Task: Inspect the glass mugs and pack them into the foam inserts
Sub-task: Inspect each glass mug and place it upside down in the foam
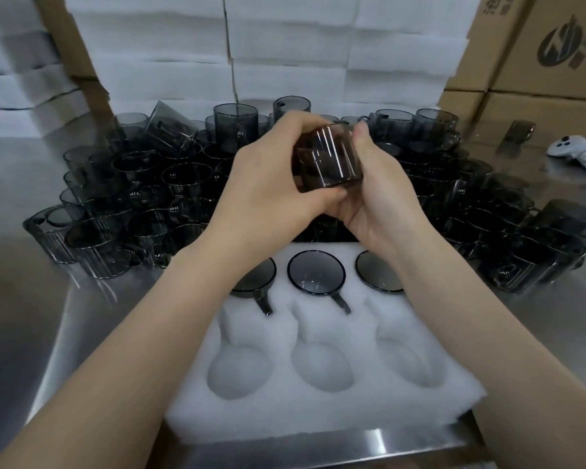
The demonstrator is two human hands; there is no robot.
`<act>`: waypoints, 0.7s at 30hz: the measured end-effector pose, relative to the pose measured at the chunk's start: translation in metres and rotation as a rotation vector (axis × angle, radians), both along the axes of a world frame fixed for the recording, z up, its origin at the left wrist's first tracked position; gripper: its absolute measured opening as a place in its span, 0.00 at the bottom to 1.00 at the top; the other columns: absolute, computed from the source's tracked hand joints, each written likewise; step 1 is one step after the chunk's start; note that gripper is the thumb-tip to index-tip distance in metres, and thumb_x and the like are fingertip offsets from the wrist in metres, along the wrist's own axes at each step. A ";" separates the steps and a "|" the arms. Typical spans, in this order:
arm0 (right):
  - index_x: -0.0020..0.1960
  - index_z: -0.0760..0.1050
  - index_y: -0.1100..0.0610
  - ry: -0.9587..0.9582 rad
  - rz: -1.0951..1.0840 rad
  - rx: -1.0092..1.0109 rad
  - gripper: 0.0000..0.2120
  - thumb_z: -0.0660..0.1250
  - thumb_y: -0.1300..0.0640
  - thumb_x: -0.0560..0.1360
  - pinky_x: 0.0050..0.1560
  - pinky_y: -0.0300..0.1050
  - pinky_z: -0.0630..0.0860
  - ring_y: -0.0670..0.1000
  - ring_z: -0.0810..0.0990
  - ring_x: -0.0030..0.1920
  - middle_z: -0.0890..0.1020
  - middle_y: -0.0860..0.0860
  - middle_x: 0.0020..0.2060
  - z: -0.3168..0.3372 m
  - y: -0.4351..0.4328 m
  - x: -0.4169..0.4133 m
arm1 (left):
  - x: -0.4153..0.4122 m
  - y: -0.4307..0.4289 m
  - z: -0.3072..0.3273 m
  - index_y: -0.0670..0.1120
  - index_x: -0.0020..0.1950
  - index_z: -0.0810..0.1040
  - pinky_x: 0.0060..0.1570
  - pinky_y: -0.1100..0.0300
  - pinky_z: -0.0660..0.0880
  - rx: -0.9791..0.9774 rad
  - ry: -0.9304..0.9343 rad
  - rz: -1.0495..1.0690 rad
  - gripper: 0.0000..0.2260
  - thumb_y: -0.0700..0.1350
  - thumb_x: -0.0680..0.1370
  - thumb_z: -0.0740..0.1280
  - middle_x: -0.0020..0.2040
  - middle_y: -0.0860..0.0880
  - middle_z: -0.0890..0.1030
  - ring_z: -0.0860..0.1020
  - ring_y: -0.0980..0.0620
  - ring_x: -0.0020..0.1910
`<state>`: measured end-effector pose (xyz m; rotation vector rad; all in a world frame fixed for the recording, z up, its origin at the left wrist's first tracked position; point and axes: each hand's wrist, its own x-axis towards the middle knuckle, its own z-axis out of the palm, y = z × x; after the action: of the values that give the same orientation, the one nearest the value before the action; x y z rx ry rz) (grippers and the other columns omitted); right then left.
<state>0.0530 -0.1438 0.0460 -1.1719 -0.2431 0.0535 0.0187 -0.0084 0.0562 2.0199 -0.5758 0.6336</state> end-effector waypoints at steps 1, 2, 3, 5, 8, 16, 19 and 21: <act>0.58 0.78 0.57 -0.001 0.006 0.008 0.20 0.52 0.46 0.84 0.50 0.59 0.81 0.58 0.84 0.52 0.84 0.59 0.52 0.000 -0.001 0.000 | 0.000 0.002 -0.003 0.53 0.59 0.73 0.57 0.69 0.73 -0.045 0.001 -0.023 0.24 0.41 0.68 0.78 0.55 0.59 0.80 0.77 0.64 0.56; 0.60 0.77 0.58 0.000 0.016 0.015 0.20 0.52 0.46 0.84 0.52 0.60 0.79 0.59 0.83 0.53 0.84 0.60 0.54 0.000 -0.001 0.000 | 0.000 0.004 -0.005 0.53 0.59 0.72 0.58 0.68 0.73 -0.084 0.002 -0.049 0.25 0.40 0.67 0.78 0.56 0.59 0.79 0.77 0.63 0.57; 0.62 0.76 0.58 0.007 0.039 0.027 0.21 0.53 0.46 0.83 0.54 0.60 0.79 0.60 0.83 0.54 0.83 0.60 0.55 0.000 -0.001 0.000 | 0.001 0.006 -0.007 0.51 0.60 0.72 0.59 0.66 0.74 -0.115 0.003 -0.078 0.26 0.39 0.67 0.77 0.57 0.58 0.79 0.78 0.62 0.58; 0.64 0.75 0.60 0.049 0.152 0.073 0.23 0.55 0.44 0.82 0.57 0.56 0.79 0.58 0.82 0.56 0.82 0.60 0.57 0.001 -0.001 -0.001 | 0.001 0.008 -0.010 0.50 0.60 0.70 0.61 0.61 0.74 -0.163 0.018 -0.128 0.26 0.38 0.67 0.76 0.59 0.56 0.78 0.78 0.60 0.59; 0.67 0.71 0.59 0.118 0.439 0.140 0.29 0.58 0.38 0.77 0.60 0.56 0.77 0.57 0.80 0.57 0.80 0.60 0.57 0.002 -0.002 -0.003 | 0.002 0.009 -0.012 0.52 0.56 0.67 0.65 0.53 0.73 -0.206 0.069 -0.193 0.25 0.37 0.67 0.75 0.60 0.55 0.76 0.76 0.58 0.62; 0.65 0.74 0.56 -0.047 0.167 -0.066 0.25 0.57 0.40 0.79 0.52 0.51 0.81 0.54 0.82 0.59 0.83 0.56 0.57 -0.002 0.006 -0.004 | 0.001 0.004 -0.012 0.48 0.73 0.68 0.72 0.64 0.62 -0.005 -0.016 -0.008 0.35 0.41 0.68 0.78 0.76 0.51 0.65 0.64 0.59 0.74; 0.66 0.74 0.57 -0.044 0.104 -0.037 0.26 0.53 0.40 0.80 0.52 0.53 0.81 0.54 0.82 0.58 0.83 0.58 0.57 -0.002 0.009 -0.004 | -0.001 0.003 -0.011 0.45 0.69 0.73 0.71 0.59 0.66 -0.022 -0.087 0.004 0.28 0.40 0.70 0.76 0.69 0.55 0.71 0.67 0.57 0.72; 0.61 0.76 0.57 -0.021 0.095 0.029 0.24 0.51 0.41 0.82 0.49 0.52 0.81 0.54 0.84 0.55 0.85 0.57 0.52 -0.001 0.008 -0.003 | -0.002 0.004 -0.012 0.44 0.65 0.74 0.70 0.57 0.67 -0.023 -0.109 -0.027 0.25 0.38 0.70 0.76 0.69 0.52 0.73 0.68 0.55 0.72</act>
<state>0.0502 -0.1359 0.0455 -1.1318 -0.3172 0.1210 0.0168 -0.0048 0.0443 1.9622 -0.6559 0.7344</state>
